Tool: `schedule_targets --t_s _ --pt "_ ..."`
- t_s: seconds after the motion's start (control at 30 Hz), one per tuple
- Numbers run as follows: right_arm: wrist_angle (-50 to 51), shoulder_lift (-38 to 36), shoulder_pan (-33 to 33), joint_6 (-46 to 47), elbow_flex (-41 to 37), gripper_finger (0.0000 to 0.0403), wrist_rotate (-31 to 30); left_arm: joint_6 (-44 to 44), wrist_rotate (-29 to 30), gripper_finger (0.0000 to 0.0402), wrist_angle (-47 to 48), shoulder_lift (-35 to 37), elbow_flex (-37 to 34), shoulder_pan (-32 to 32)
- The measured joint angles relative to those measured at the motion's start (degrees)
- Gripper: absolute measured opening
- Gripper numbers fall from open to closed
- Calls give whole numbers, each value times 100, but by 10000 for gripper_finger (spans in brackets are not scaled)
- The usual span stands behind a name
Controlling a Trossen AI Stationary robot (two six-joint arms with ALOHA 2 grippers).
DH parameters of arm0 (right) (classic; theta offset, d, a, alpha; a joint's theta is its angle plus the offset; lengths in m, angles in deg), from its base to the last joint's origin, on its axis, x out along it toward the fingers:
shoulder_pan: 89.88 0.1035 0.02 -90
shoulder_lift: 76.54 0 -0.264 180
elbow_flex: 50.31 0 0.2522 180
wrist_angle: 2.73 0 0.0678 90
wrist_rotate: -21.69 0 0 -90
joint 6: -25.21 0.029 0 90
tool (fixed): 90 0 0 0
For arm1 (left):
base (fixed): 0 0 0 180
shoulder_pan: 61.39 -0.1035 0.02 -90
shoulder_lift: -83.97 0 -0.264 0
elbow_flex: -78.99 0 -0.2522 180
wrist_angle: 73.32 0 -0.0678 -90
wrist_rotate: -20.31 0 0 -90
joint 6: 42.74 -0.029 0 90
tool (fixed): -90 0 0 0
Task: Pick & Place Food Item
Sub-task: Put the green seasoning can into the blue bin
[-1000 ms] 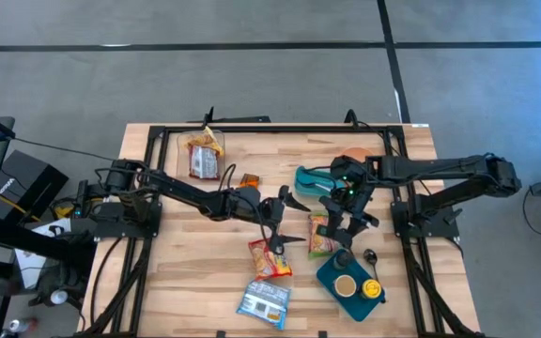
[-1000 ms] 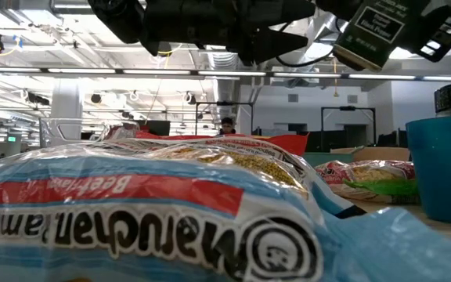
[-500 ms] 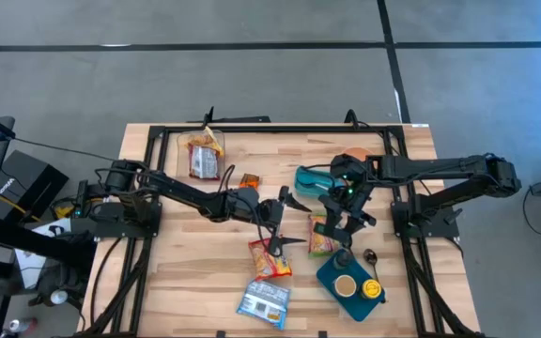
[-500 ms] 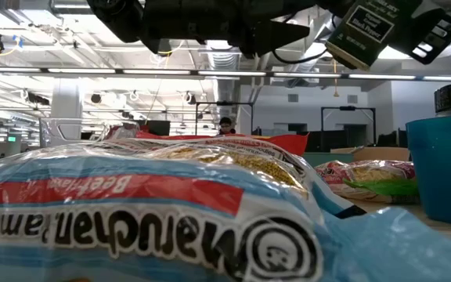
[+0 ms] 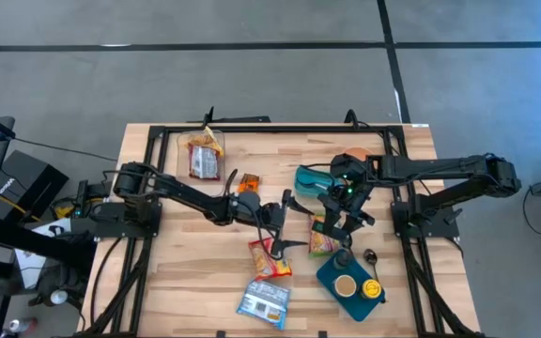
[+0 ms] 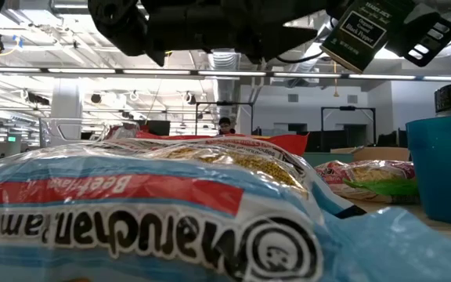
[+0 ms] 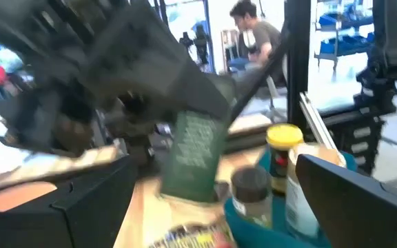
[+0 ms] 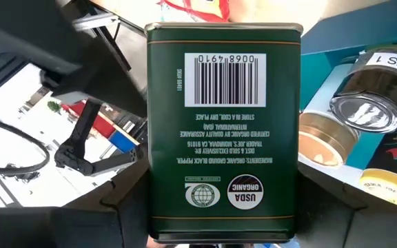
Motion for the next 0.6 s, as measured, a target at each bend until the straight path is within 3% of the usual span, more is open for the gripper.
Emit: schedule_targets --t_s 0.6 --pt "28 -2 54 -101 0 255 11 -129 30 343 707 -555 792 -2"
